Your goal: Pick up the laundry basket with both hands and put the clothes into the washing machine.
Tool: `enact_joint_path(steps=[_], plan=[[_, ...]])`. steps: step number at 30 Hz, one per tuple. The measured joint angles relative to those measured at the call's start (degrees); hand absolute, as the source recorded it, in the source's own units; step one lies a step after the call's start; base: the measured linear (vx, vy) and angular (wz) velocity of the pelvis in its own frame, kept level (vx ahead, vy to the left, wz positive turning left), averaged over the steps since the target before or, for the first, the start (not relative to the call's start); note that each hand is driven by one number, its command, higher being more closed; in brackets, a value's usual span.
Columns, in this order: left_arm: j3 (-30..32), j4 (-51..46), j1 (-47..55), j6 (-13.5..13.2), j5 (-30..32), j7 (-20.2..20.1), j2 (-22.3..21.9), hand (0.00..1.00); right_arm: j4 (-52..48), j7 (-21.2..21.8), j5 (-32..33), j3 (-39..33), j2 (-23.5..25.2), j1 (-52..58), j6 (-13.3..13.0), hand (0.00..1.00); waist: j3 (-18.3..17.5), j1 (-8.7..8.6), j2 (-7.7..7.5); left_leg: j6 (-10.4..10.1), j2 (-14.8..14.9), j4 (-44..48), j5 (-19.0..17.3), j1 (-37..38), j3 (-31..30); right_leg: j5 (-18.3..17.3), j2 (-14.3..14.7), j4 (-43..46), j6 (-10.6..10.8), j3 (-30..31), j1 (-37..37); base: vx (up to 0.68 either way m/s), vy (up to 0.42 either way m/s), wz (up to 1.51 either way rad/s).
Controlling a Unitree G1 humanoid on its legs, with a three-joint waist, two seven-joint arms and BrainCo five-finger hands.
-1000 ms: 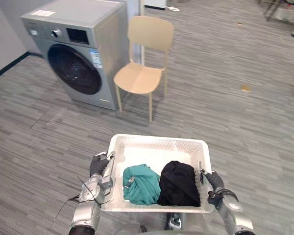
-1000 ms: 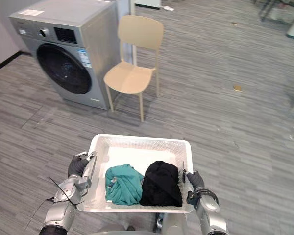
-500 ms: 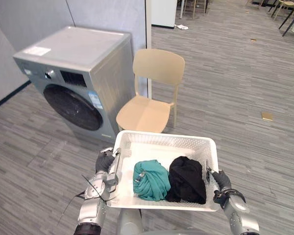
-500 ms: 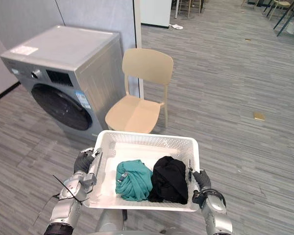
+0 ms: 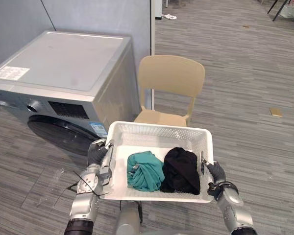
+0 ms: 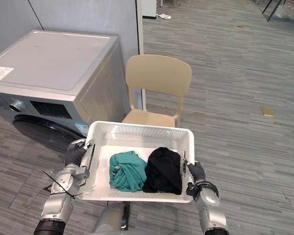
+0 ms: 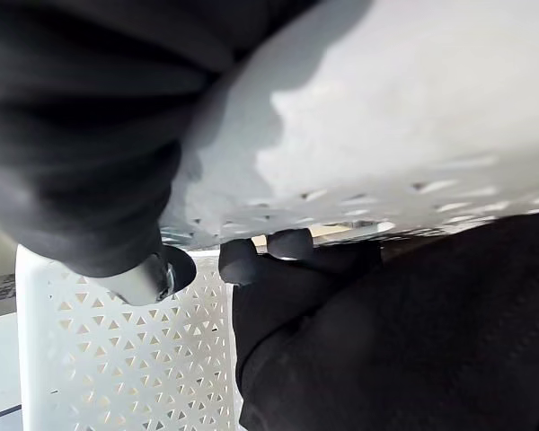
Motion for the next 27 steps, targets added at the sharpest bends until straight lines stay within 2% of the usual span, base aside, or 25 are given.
enact_joint_path(steps=[1, 2, 3, 4, 6, 7, 9, 12, 17, 20, 22, 27], plan=[[0.1, -0.1, -0.2, -0.5, 0.0, 0.1, 0.8, 1.00, -0.8, 0.1, -0.1, 0.0, 0.6, 0.0, 0.0, 1.00, 0.0, 0.15, -0.07, 0.5, 0.0, -2.6, 0.3, 1.8, 0.5, -7.4, 0.8, 7.4, -2.1, -0.6, -5.1, 0.06, 0.065, -0.11], [0.1, -0.1, -0.1, -0.6, 0.0, 0.1, 0.8, 1.00, -1.0, 0.1, -0.1, 0.0, 0.6, 0.0, 0.1, 1.00, 0.0, 0.15, -0.04, 0.7, 0.0, -3.8, 0.6, 2.8, 0.8, -10.2, 1.5, 9.3, -2.7, -1.4, -6.8, 0.10, 0.059, -0.31], [0.1, -0.2, 0.0, -0.7, 0.0, 0.2, 0.8, 1.00, -1.0, 0.1, -0.1, 0.1, 0.4, -0.1, 0.1, 1.00, 0.0, 0.53, -0.23, 0.6, 0.0, -7.3, 1.2, 5.5, 2.3, -14.5, 1.6, 10.1, -3.3, -4.9, -9.9, 0.10, -0.027, -0.46], [0.1, -0.9, 0.1, -0.7, 0.0, 0.4, 0.9, 1.00, -1.0, 0.1, -0.1, 0.3, 0.1, -0.5, 0.2, 1.00, 0.1, 0.59, -0.18, 0.2, 0.1, -10.9, 2.5, 7.6, 3.3, -16.9, 1.8, 7.4, -3.8, -9.4, -12.7, 0.09, -0.055, -0.51], [-0.1, -2.0, -0.6, -0.8, 0.0, 0.7, 0.9, 1.00, -1.7, 0.0, -0.1, 0.2, -0.6, -1.0, 0.2, 1.00, 0.1, 0.23, -0.11, -0.8, 1.0, -13.4, 3.8, 8.2, 4.4, -17.0, 3.4, -1.2, -4.6, -13.0, -15.1, 0.06, -0.121, -0.24], [-0.1, -1.6, -2.0, -0.7, 0.1, 0.9, 1.1, 1.00, -3.1, -0.2, 0.1, 0.1, -1.3, -1.0, 0.1, 1.00, 0.6, -0.50, -0.93, -2.7, 0.7, -13.8, 4.2, 7.6, 3.9, -12.6, 4.4, -8.5, -5.2, -14.0, -15.2, 0.02, -0.162, 0.15], [-0.4, -1.7, -2.5, -0.6, 0.5, 1.0, -0.9, 1.00, -3.7, -0.8, 0.1, -0.5, -2.8, -0.9, 0.1, 1.00, 0.2, -1.37, 0.04, -4.7, 2.4, -16.0, 5.6, 7.7, 2.2, -12.8, 6.5, -9.7, -6.0, -16.0, -14.9, 0.07, -0.210, 0.22], [-0.7, -1.6, -4.5, -0.5, 2.8, 0.5, -1.9, 1.00, -5.7, -0.5, 0.5, -1.8, -4.6, -1.1, 0.1, 1.00, 0.2, -1.45, 0.23, -7.1, 5.4, -19.1, 8.3, 6.7, 0.2, -12.3, 10.1, -12.0, -7.5, -19.7, -15.0, 0.13, -0.209, 0.20], [0.1, 0.3, -7.6, -0.9, 3.0, 0.4, -0.7, 1.00, -6.4, -0.1, 0.7, -1.7, -5.0, -2.9, 0.1, 1.00, 0.5, -0.83, 0.12, -7.3, 5.8, -19.8, 9.4, 4.9, 0.5, -12.3, 10.3, -11.9, -7.6, -21.0, -16.2, 0.07, -0.054, 0.14], [0.8, 2.3, -12.9, -1.6, 3.0, 0.6, 2.4, 1.00, -5.2, -0.1, 0.8, -0.9, -6.3, -9.2, 0.1, 1.00, 2.9, 0.36, -0.31, -6.6, 4.7, -18.5, 9.9, 0.6, 2.2, -12.2, 8.7, -9.3, -7.7, -19.1, -21.9, -0.06, 0.043, -0.17], [1.0, 6.3, -18.7, -1.6, 2.9, 1.2, 5.3, 1.00, -1.5, -0.5, 1.1, 0.5, -8.1, -16.9, 0.5, 1.00, 6.8, 0.31, -0.35, -6.6, 4.1, -16.1, 9.9, -2.3, 2.3, -12.0, 7.8, -7.9, -8.0, -18.7, -24.2, -0.16, 0.035, 0.05], [1.4, 11.0, -26.6, -1.7, 2.9, 2.6, 10.1, 1.00, 2.0, -2.5, 1.2, 2.8, -9.1, -26.7, 0.8, 1.00, 10.8, 0.93, -1.03, -6.4, 4.1, -12.8, 10.0, -7.7, 1.9, -11.5, 7.0, -5.9, -8.7, -18.8, -28.5, -0.13, 0.019, 0.04]])
